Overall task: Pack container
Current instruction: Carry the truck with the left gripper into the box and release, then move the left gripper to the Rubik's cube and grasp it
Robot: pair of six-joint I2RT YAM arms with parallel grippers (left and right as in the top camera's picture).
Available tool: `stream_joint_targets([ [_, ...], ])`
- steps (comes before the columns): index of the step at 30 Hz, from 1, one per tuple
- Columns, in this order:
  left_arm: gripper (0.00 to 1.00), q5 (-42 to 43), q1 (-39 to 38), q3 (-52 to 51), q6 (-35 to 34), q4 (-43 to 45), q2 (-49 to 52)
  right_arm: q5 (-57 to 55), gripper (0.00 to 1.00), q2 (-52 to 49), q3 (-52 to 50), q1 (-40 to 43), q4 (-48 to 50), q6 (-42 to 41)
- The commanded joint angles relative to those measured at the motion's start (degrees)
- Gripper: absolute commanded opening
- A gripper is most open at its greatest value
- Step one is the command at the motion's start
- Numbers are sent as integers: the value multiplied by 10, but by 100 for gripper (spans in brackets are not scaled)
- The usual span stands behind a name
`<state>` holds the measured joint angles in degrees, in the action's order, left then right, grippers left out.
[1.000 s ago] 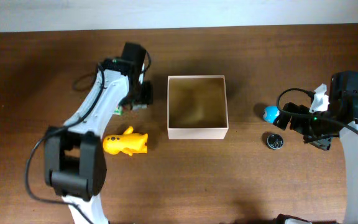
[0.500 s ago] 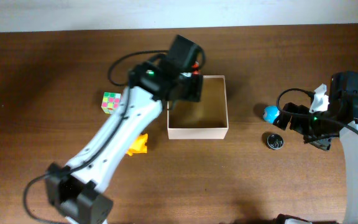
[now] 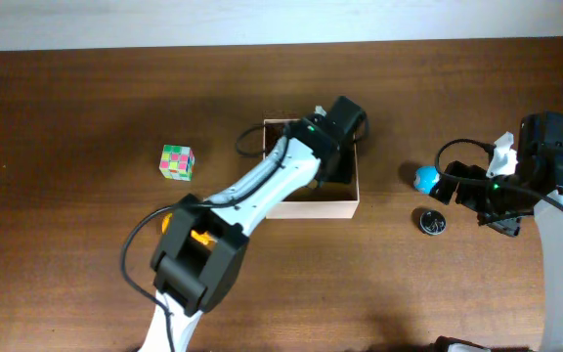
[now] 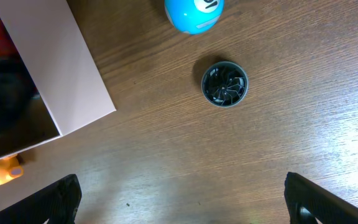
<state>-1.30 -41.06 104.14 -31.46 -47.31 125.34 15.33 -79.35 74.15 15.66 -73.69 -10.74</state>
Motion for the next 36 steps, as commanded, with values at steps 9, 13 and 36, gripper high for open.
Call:
stream_joint_targets([
  [9, 73, 5, -2, 8, -20, 23, 2, 5, 99, 2, 10, 1, -2, -5],
  [13, 96, -6, -1, 33, 24, 2, -4, 5, 99, 2, 10, 1, -5, -5],
  [36, 99, -212, 171, 129, 76, -333, -128, 5, 99, 2, 10, 1, -5, -5],
])
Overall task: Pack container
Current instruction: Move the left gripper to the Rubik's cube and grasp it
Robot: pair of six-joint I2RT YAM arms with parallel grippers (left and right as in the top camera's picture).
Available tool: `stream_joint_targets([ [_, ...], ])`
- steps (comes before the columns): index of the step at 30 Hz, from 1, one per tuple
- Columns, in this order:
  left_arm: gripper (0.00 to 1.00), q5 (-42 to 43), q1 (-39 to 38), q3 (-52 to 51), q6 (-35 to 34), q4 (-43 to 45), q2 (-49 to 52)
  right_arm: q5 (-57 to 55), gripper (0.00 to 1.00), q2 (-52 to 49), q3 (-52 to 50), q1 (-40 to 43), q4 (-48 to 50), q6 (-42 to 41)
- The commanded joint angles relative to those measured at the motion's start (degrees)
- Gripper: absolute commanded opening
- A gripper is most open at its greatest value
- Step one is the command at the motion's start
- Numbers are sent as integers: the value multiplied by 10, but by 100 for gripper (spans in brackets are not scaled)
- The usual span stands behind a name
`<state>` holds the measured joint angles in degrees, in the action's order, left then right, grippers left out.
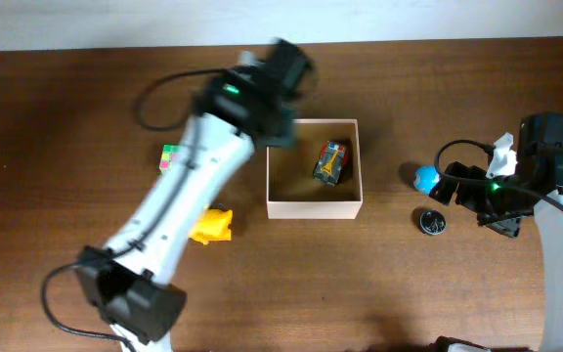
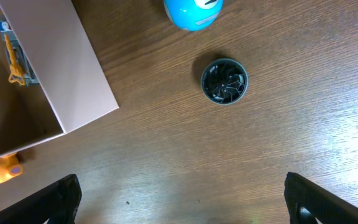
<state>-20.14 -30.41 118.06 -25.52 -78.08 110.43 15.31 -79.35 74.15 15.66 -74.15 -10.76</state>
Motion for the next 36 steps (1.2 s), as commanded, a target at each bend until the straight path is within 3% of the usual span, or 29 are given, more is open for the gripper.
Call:
stream_joint_targets([
  [1, 99, -9, 90, -14, 28, -34, 27, 5, 99, 2, 10, 1, -1, -5],
  [6, 99, 145, 196, -47, 151, -11, 60, 5, 99, 2, 10, 1, 0, -4],
  [12, 96, 155, 280, -83, 226, 36, 100, 5, 99, 2, 10, 1, -1, -5],
  [15, 95, 168, 296, -92, 268, 50, 127, 5, 99, 2, 10, 1, 1, -5],
  [17, 89, 178, 294, -93, 295, 50, 151, 5, 99, 2, 10, 1, 5, -5],
  [19, 85, 178, 289, -93, 299, 50, 165, 5, 99, 2, 10, 1, 6, -5],
  [31, 85, 178, 284, -93, 299, 80, 224, -10, 99, 2, 10, 1, 4, -5],
  [36, 70, 178, 283, -93, 299, 85, 230, -10, 99, 2, 10, 1, 4, -5],
])
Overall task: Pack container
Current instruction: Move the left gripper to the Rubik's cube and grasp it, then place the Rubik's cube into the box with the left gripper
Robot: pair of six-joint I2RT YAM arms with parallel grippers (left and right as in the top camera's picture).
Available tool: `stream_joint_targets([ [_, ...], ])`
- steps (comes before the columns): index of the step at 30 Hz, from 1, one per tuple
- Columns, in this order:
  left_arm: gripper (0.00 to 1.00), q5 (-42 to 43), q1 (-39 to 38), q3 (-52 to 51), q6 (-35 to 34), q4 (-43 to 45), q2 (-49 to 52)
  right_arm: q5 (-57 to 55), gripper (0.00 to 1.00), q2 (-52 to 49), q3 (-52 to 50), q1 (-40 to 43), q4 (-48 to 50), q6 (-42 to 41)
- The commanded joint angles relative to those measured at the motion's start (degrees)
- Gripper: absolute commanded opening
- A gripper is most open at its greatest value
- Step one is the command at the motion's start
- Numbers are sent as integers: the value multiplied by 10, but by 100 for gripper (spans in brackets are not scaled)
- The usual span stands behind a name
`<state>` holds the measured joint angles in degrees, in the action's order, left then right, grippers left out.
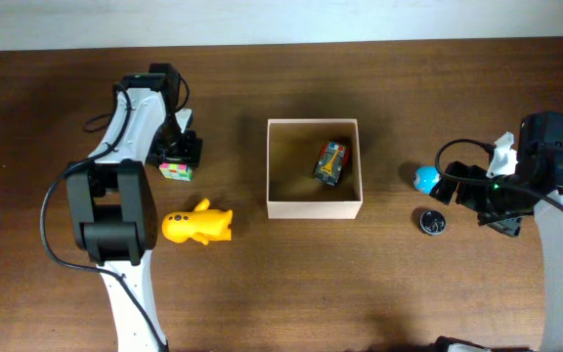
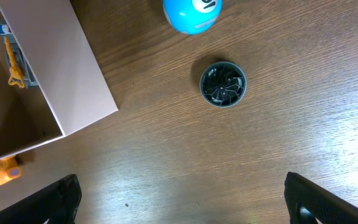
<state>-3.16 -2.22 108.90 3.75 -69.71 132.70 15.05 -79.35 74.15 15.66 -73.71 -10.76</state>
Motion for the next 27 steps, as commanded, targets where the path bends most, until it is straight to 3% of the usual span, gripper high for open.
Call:
stream_joint_targets([
  [1, 66, 8, 1, -2, 7, 0, 7, -7, 99, 2, 10, 1, 0, -5],
  [8, 42, 8, -9, 26, 3, -36, 5, -7, 99, 2, 10, 1, 0, -5],
  [15, 42, 11, -40, 104, -41, -107, -37, -7, 99, 2, 10, 1, 0, -5],
  [19, 42, 65, -81, 158, -58, -151, -84, -7, 99, 2, 10, 1, 0, -5],
  [27, 48, 73, -216, 169, -153, -124, -146, -7, 99, 2, 10, 1, 0, -5],
])
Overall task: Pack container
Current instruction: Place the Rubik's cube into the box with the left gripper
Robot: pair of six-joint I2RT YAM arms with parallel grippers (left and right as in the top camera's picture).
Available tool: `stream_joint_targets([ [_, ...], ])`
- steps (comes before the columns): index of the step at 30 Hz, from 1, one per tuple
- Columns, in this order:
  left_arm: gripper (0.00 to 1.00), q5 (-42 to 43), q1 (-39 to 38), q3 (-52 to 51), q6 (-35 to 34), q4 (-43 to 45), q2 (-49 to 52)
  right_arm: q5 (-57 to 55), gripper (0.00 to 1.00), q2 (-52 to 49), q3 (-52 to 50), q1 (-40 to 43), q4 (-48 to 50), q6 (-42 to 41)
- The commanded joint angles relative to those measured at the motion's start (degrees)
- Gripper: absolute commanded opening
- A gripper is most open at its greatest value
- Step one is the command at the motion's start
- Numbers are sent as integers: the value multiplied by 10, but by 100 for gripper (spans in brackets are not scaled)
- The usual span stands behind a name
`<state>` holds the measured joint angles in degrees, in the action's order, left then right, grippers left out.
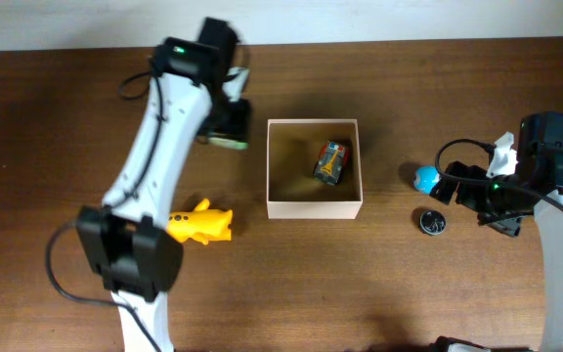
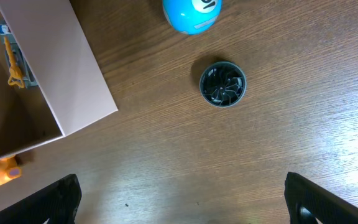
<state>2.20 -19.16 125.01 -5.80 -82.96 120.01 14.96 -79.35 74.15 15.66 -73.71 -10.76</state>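
Observation:
The open cardboard box (image 1: 280, 200) stands mid-table with a small colourful toy block (image 1: 330, 161) inside, also seen in the right wrist view as the block (image 2: 16, 59) in the box (image 2: 61, 68). My left gripper (image 1: 225, 127) hangs just left of the box's far-left corner, shut on the multicoloured cube (image 1: 233, 143). A yellow toy animal (image 1: 201, 223) lies on the table left of the box. A blue ball (image 2: 191, 12) and a round black cap-like piece (image 2: 222, 83) lie right of the box. My right gripper (image 2: 182, 199) is open above bare table, near them.
The left arm reaches from the front left across the table, passing above the yellow toy. The right arm (image 1: 555, 225) stands at the right edge. A pale wall strip borders the table's far edge (image 1: 281, 47).
My left gripper was at the cube on the table far left of the box. Now the cube is off that spot and in the gripper, next to the box's far-left corner. The right arm is unmoved.
My left gripper was first down inside the box. Then it was outside, by the far-left corner, with the colourful block lying in the box. After that it was at the cube at the left, and now holds the cube beside the box.

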Motion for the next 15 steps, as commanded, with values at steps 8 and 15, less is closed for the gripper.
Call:
stream_joint_targets([
  [8, 54, -5, -141, -38, -148, 94, 21, -6, 99, 2, 10, 1, -1, -5],
  [15, 53, -42, -146, -43, -184, 132, 88, -6, 99, 2, 10, 1, -3, -5],
])
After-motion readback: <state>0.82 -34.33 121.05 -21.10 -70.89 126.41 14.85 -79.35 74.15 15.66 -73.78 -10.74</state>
